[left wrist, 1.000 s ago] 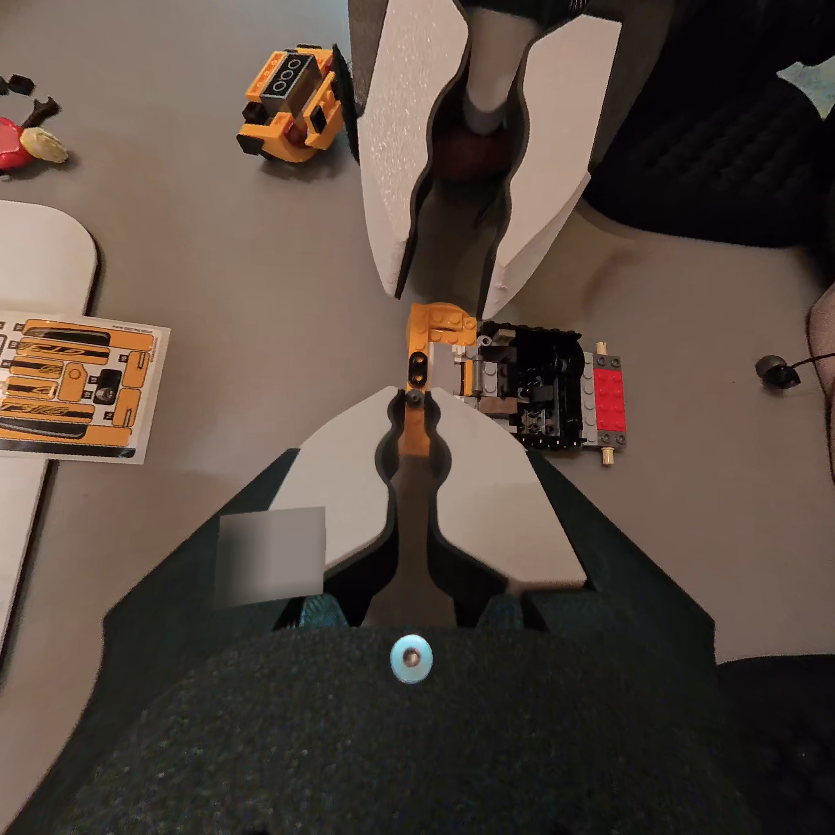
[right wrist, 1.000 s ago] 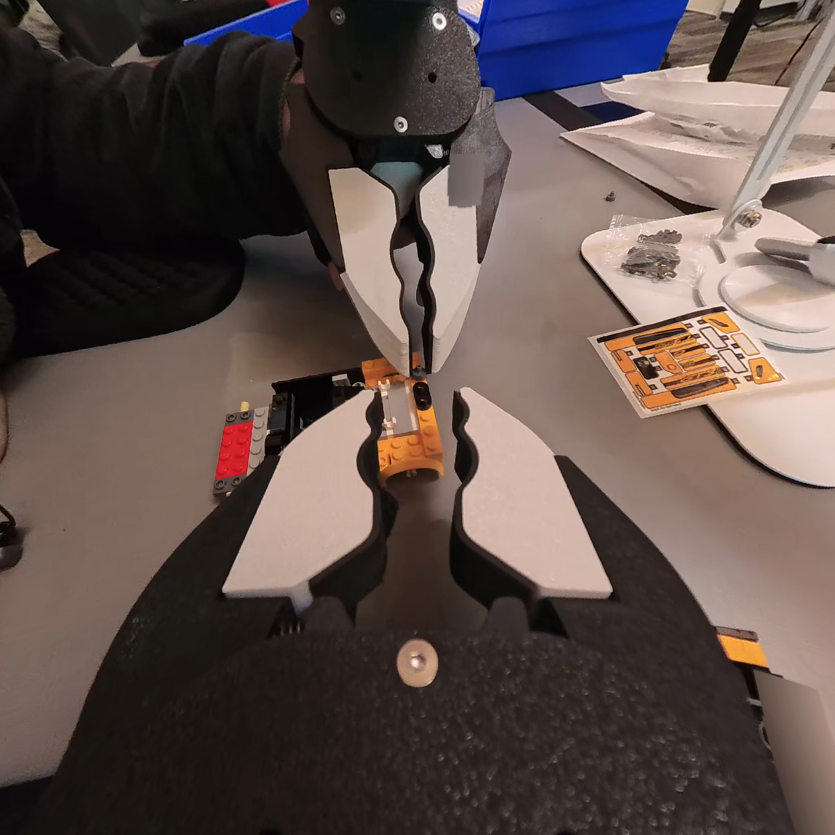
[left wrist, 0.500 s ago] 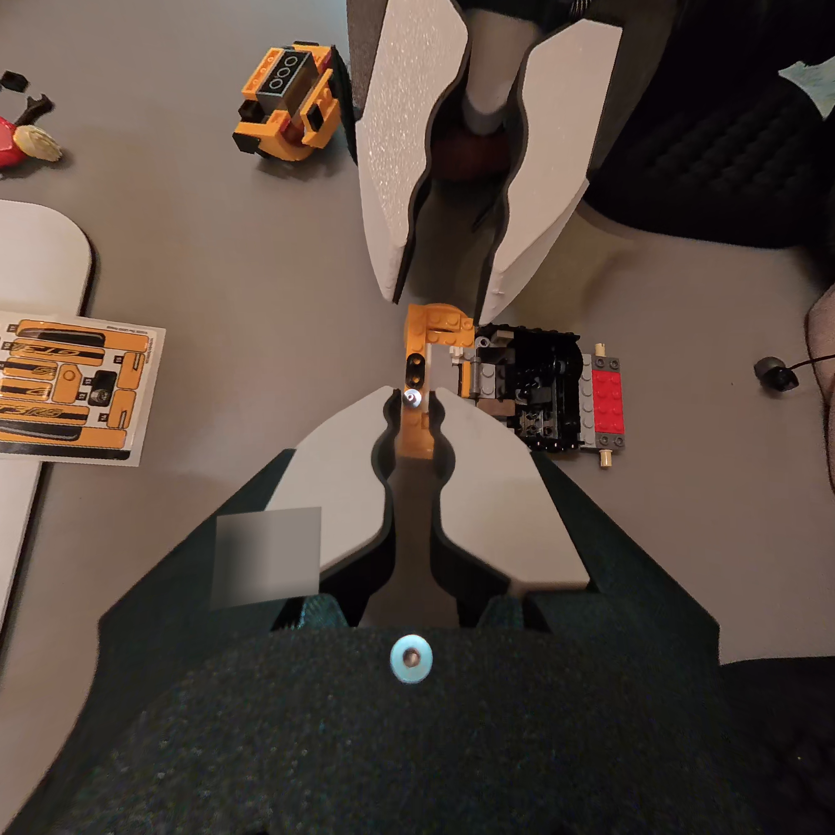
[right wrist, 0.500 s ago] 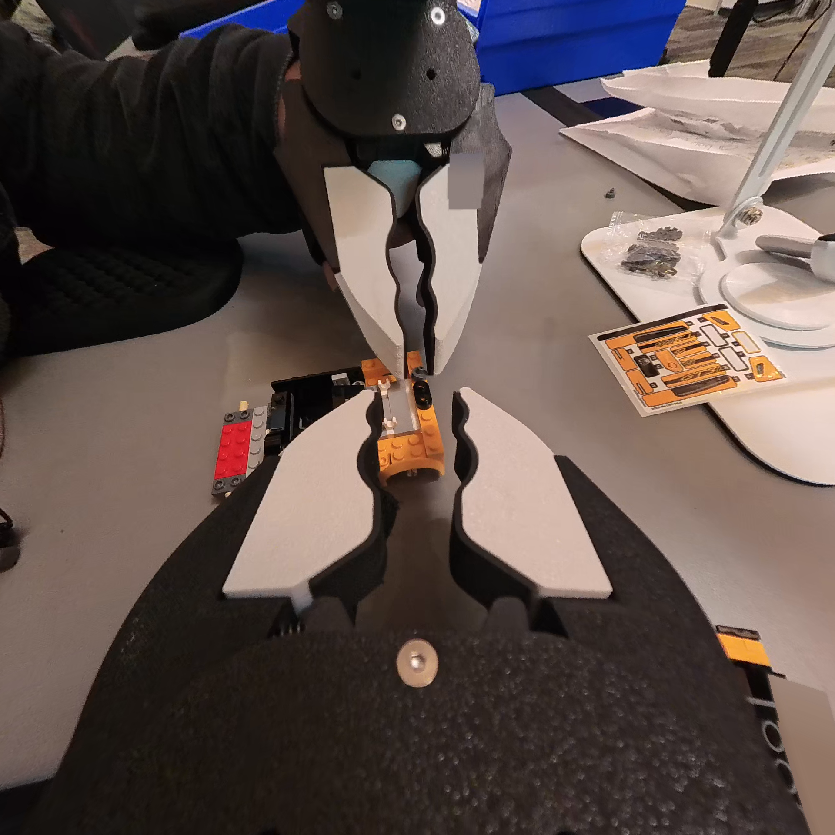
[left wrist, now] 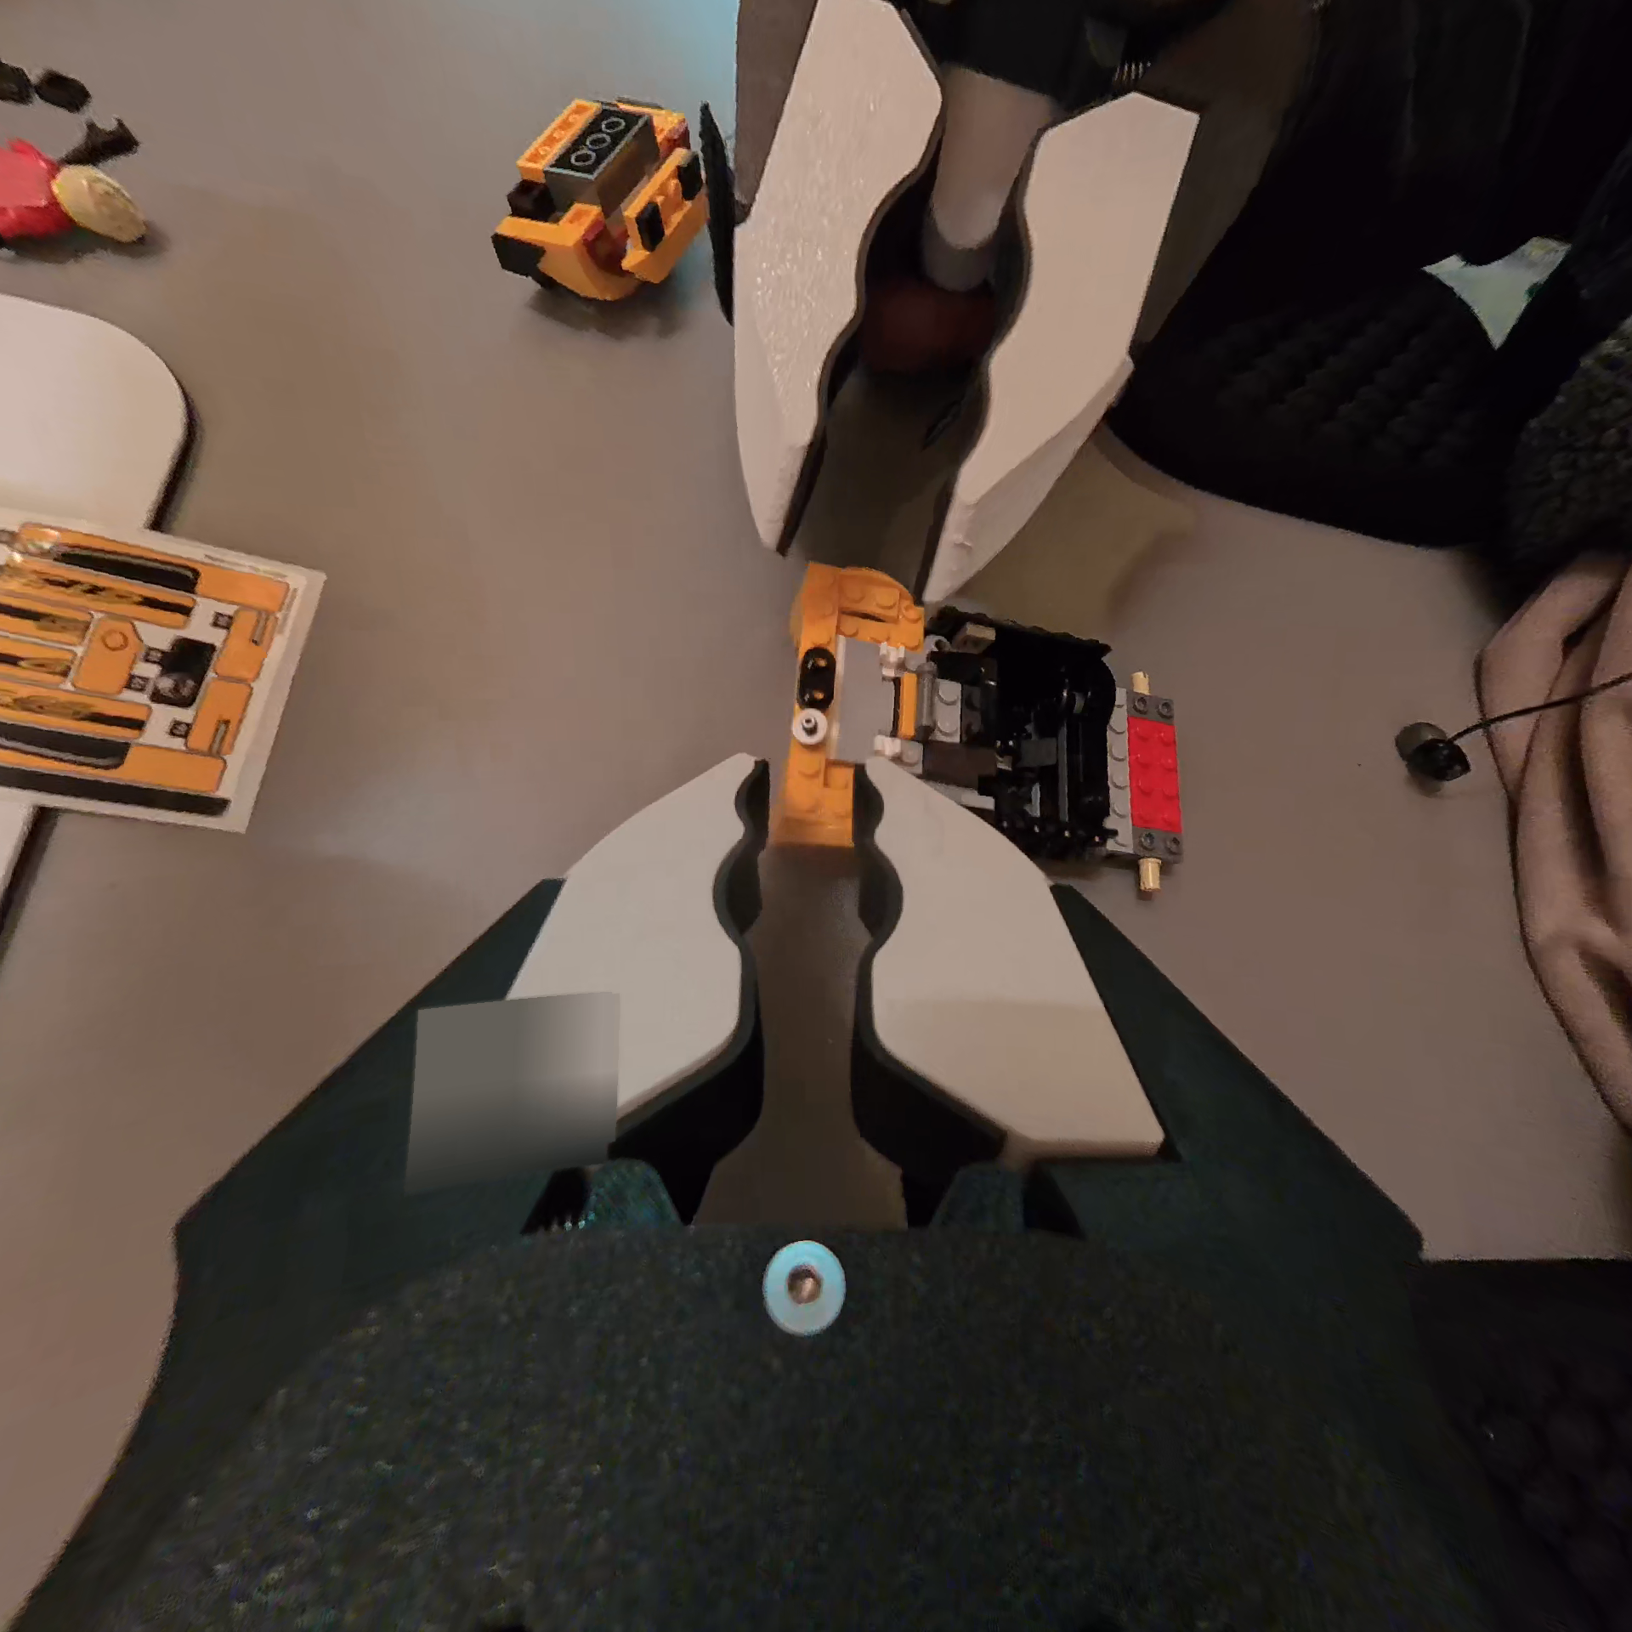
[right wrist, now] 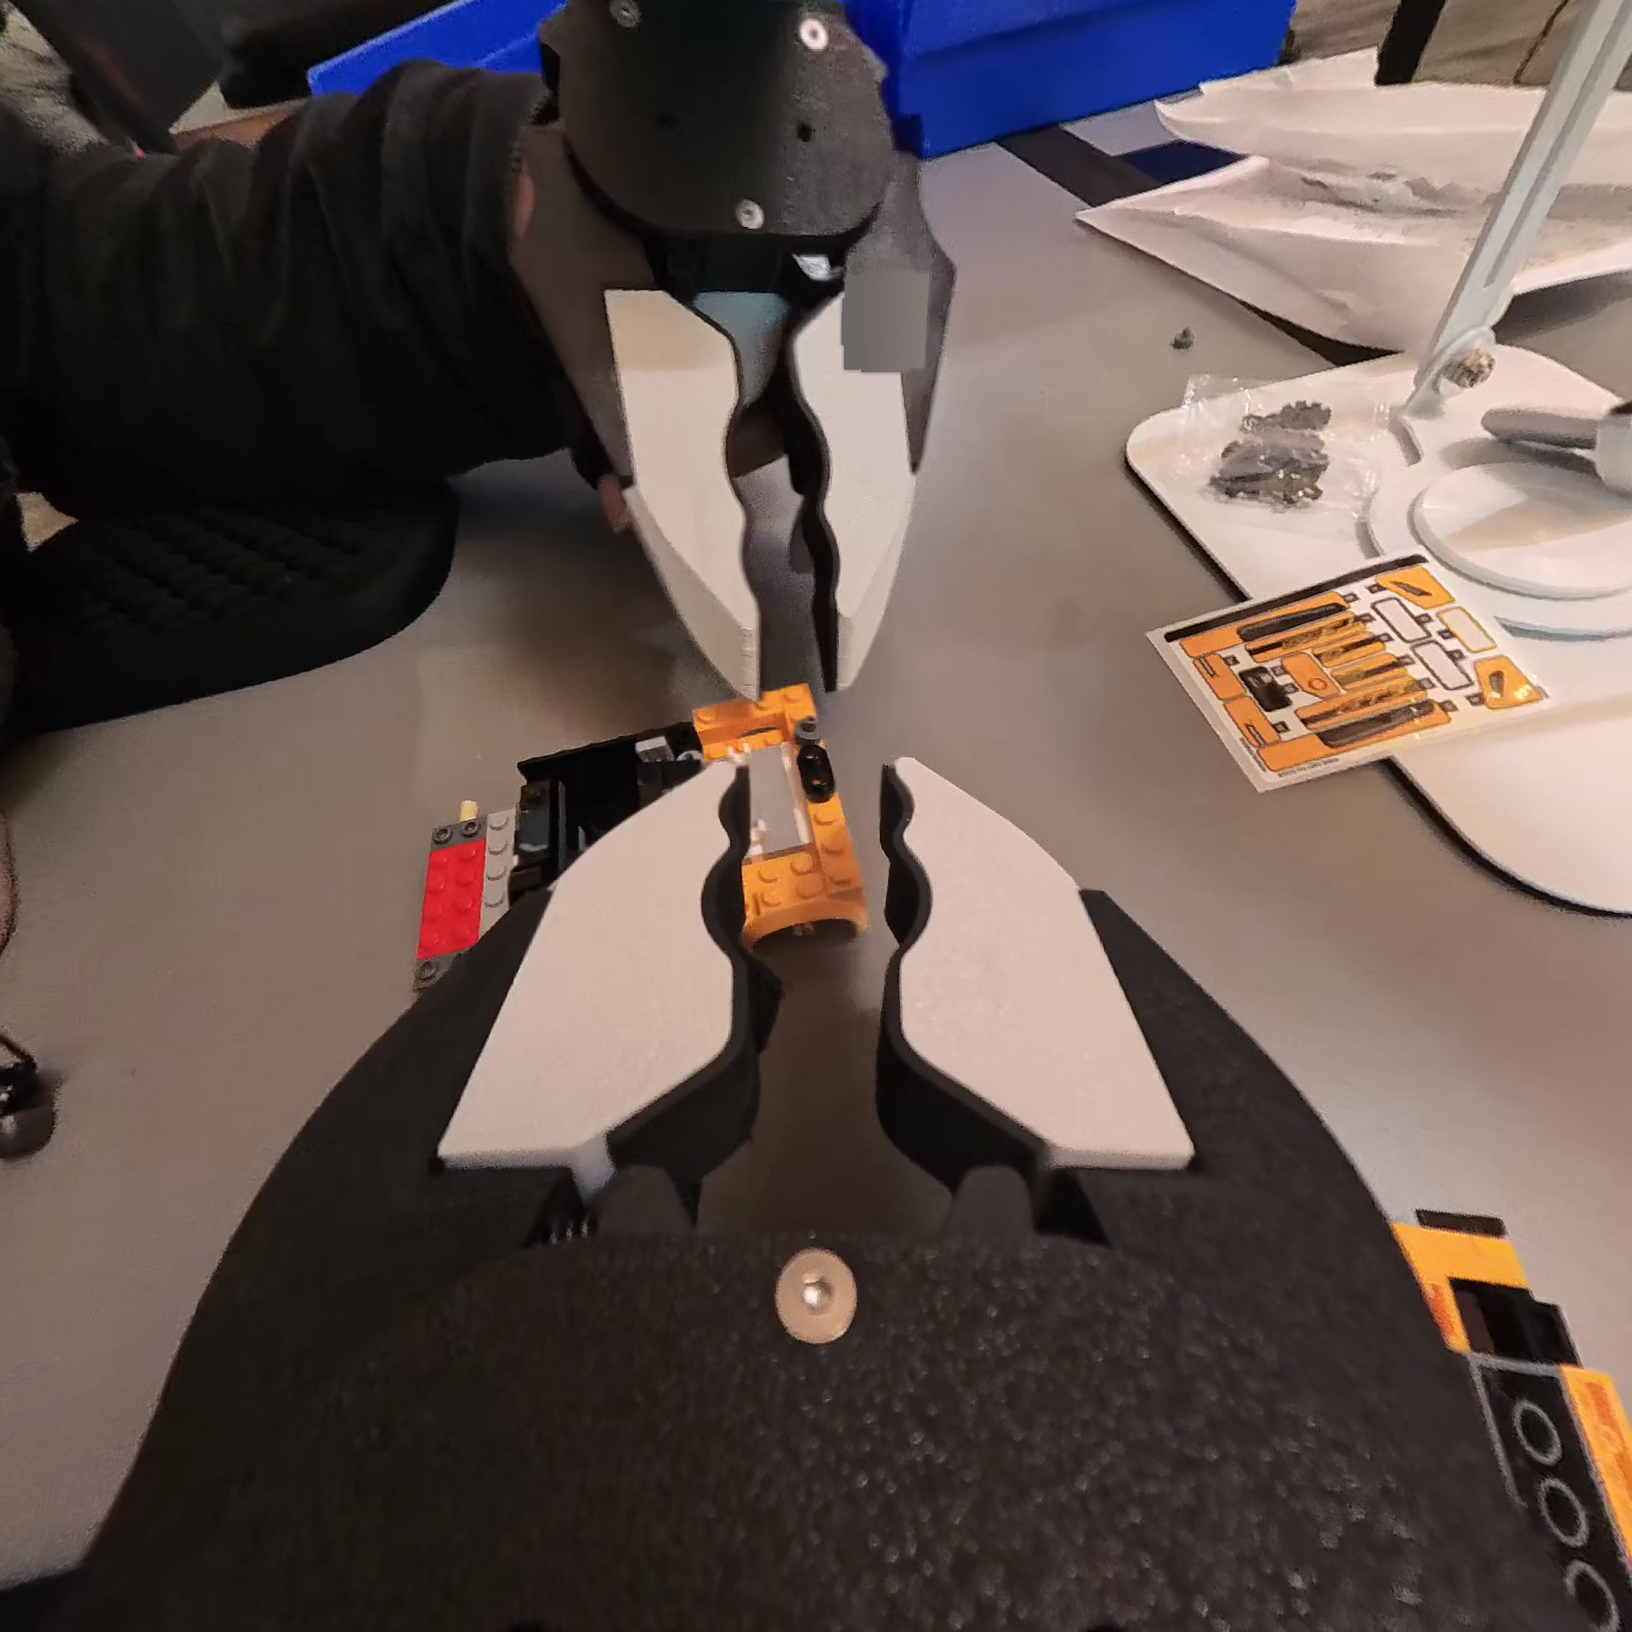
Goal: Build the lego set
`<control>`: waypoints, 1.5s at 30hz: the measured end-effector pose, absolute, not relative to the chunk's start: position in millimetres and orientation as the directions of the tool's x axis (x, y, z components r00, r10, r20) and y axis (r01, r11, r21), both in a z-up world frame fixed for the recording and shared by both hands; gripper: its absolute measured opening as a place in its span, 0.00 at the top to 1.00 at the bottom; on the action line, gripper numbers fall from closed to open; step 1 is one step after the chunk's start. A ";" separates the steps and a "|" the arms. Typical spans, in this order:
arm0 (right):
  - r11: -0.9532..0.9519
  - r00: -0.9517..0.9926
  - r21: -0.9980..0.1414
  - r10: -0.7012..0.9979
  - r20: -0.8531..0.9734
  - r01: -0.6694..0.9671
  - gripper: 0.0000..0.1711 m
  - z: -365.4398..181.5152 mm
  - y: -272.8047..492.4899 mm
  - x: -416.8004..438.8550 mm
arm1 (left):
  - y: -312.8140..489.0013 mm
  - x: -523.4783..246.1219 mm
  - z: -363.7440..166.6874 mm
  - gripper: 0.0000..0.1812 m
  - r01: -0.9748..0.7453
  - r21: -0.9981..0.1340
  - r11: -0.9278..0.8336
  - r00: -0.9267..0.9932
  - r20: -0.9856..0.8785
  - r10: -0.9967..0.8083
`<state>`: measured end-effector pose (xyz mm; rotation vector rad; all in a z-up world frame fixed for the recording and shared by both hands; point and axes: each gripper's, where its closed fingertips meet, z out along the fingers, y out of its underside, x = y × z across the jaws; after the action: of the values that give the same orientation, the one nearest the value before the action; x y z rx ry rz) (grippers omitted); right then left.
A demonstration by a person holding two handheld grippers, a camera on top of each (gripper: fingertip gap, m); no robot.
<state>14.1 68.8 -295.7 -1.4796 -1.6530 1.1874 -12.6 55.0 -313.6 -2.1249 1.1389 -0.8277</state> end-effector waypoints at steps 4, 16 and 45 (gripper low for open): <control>-0.043 -0.169 -0.881 0.976 -0.137 0.471 0.88 -294.6 71.7 6.7 | 42.6 -19.5 -318.6 0.85 -0.485 -0.738 -0.470 0.404 0.288 -0.868; 0.115 -0.298 -0.648 0.937 -0.180 0.753 0.92 -306.6 66.5 -10.1 | 39.3 -12.1 -332.3 0.78 -0.501 -0.763 -0.408 0.347 0.255 -0.903; 0.329 -0.402 -0.402 0.909 -0.111 0.855 0.99 -314.8 52.5 0.4 | 34.5 -3.6 -333.7 0.82 -0.540 -0.760 -0.362 0.348 0.191 -0.918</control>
<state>0.4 52.5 -314.8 -1.6360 -2.4484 0.6111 -3.6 34.5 -333.7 -2.0250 1.2662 -0.8318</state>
